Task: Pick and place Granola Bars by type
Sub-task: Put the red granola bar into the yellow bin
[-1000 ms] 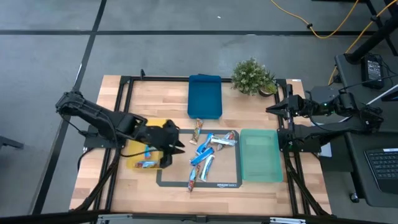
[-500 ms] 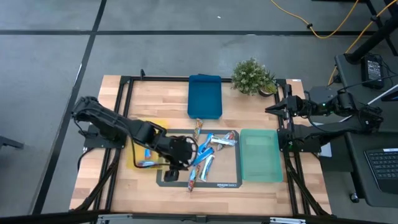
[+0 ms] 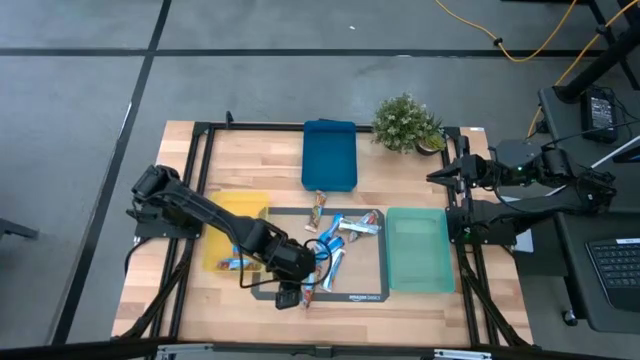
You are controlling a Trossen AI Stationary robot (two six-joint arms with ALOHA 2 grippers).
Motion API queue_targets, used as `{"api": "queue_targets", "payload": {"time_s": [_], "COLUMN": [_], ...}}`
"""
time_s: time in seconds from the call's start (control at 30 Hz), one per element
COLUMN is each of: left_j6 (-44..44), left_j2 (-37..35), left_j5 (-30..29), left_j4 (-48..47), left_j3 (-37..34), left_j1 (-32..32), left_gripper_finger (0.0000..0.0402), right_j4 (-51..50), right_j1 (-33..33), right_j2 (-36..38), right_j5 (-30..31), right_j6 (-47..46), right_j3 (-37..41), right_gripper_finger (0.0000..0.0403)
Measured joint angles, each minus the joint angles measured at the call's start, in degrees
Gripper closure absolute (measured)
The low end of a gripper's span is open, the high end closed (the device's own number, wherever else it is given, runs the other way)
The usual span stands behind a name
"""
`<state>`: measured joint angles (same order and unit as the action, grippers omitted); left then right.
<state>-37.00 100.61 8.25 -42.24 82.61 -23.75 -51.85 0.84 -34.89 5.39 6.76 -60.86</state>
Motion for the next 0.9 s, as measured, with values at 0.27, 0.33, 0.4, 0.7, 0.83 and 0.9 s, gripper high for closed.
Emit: {"api": "queue_targets", "payload": {"time_s": [0.27, 0.33, 0.4, 0.7, 0.83, 0.9], "left_j6": [-7.44, -9.61, -11.25, -13.92, -14.77, -14.80], "left_j2": [3.35, 4.25, 5.17, 8.24, 10.12, 11.35], "left_j5": [-1.68, -3.00, -3.76, -6.89, -7.74, -8.20], "left_j4": [0.58, 0.62, 1.36, 6.13, 7.87, 7.75], "left_j3": [0.00, 0.00, 0.00, 0.02, 0.04, 0.02], "left_j1": [-0.26, -0.26, -0.26, -0.26, -0.15, -0.15], "left_gripper_finger": [0.0162, 0.0142, 0.0129, 0.0116, 0.0116, 0.0116], "right_j4": [0.02, 0.02, 0.03, -2.27, -4.32, -4.60], "right_j1": [0.00, -0.02, -0.01, 0.00, -0.02, -0.02], "right_j2": [0.00, 0.00, 0.00, 0.02, 0.02, 0.03], "right_j5": [0.02, 0.05, 0.06, 0.07, 0.06, 0.05], "right_j6": [2.83, 2.97, 2.98, 4.12, 4.45, 4.42], "right_j3": [0.00, 0.00, 0.00, 0.00, 0.00, 0.00], "right_gripper_finger": [0.0369, 0.0369, 0.0369, 0.0369, 0.0369, 0.0369]}}
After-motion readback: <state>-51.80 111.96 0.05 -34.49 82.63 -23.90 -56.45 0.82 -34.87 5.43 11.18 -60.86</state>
